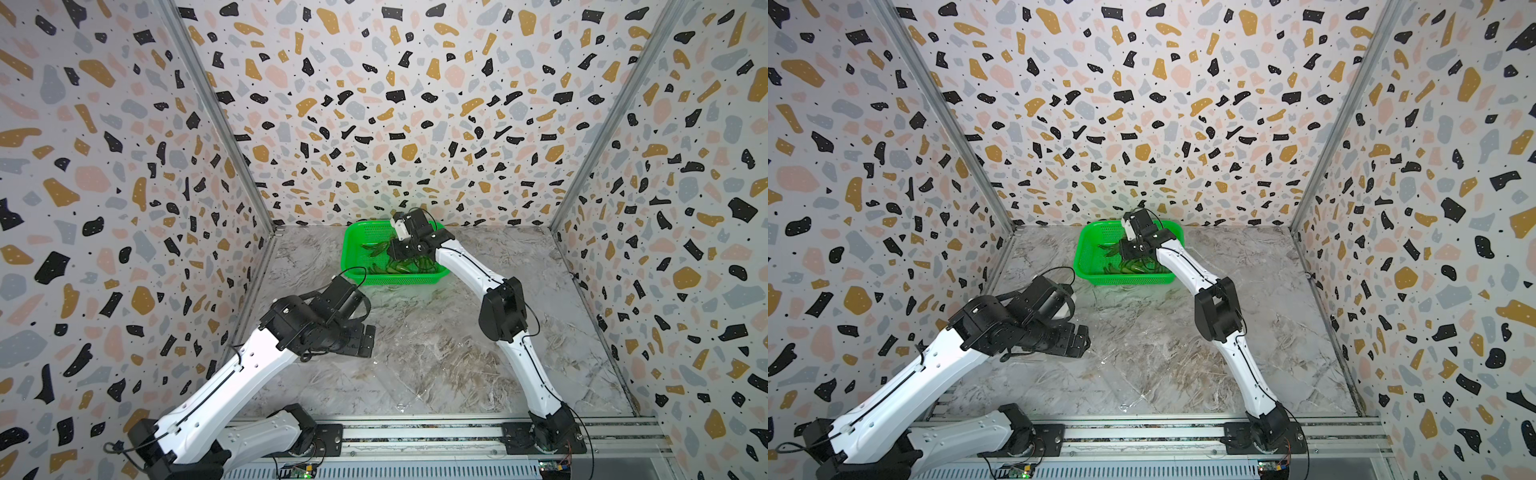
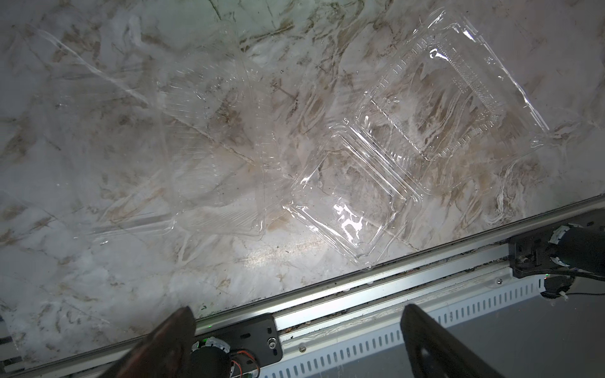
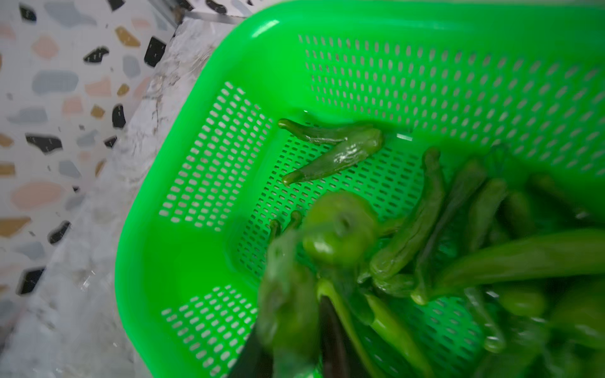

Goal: Take small green peppers out of containers
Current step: Place the green pepper in the basket.

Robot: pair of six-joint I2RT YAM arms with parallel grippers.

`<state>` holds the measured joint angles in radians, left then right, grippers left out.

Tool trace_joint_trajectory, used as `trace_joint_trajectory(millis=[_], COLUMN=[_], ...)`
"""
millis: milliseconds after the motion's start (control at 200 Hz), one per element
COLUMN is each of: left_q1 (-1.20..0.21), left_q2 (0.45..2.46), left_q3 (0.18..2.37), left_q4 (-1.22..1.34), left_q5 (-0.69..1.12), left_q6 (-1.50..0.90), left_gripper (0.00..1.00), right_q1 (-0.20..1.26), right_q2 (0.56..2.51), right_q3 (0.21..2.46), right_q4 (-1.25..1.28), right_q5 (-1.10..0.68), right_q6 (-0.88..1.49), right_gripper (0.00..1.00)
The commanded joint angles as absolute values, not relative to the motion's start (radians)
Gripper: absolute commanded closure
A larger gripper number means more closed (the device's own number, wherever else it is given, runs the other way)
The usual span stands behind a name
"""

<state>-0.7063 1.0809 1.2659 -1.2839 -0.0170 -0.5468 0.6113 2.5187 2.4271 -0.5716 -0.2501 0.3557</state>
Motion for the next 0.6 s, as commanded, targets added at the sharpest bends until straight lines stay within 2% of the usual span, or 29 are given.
trace_joint_trajectory(millis=[0, 50, 120, 375, 476, 596], left_q1=[-0.698, -0.697, -0.696, -0.664, -0.638, -0.585], left_q2=[1.067, 1.065, 1.062, 1.034, 1.023, 1.045], left_q3=[1.286, 1.287, 1.287, 1.290, 1.296, 1.303], left_q4=[-1.316, -1.316, -1.312, -1.226, -1.201, -1.155], left_q5=[-0.040, -0.043, -0.044, -0.082, -0.161, -0.261], left_q6=[-0.557, -0.561, -0.563, -0.490, -0.428, -0.377], left_gripper=[0.01, 0.01, 0.01, 0.01, 0.00, 0.01], right_q1=[0.591, 0.589, 0.589, 0.572, 0.550, 0.438], right_q2=[2.503, 2.489, 2.445, 2.207, 2.044, 1.809], right_q3=[2.469, 2.458, 2.431, 2.347, 2.148, 1.799], right_q4=[-0.601, -0.607, -0.606, -0.730, -0.727, -0.615], right_q5=[-0.284, -0.276, -0.267, -0.211, -0.153, -0.161], right_q6=[0.371, 0.376, 0.378, 0.336, 0.309, 0.347], right_gripper=[0.41, 0.33, 0.28, 0.26, 0.24, 0.22])
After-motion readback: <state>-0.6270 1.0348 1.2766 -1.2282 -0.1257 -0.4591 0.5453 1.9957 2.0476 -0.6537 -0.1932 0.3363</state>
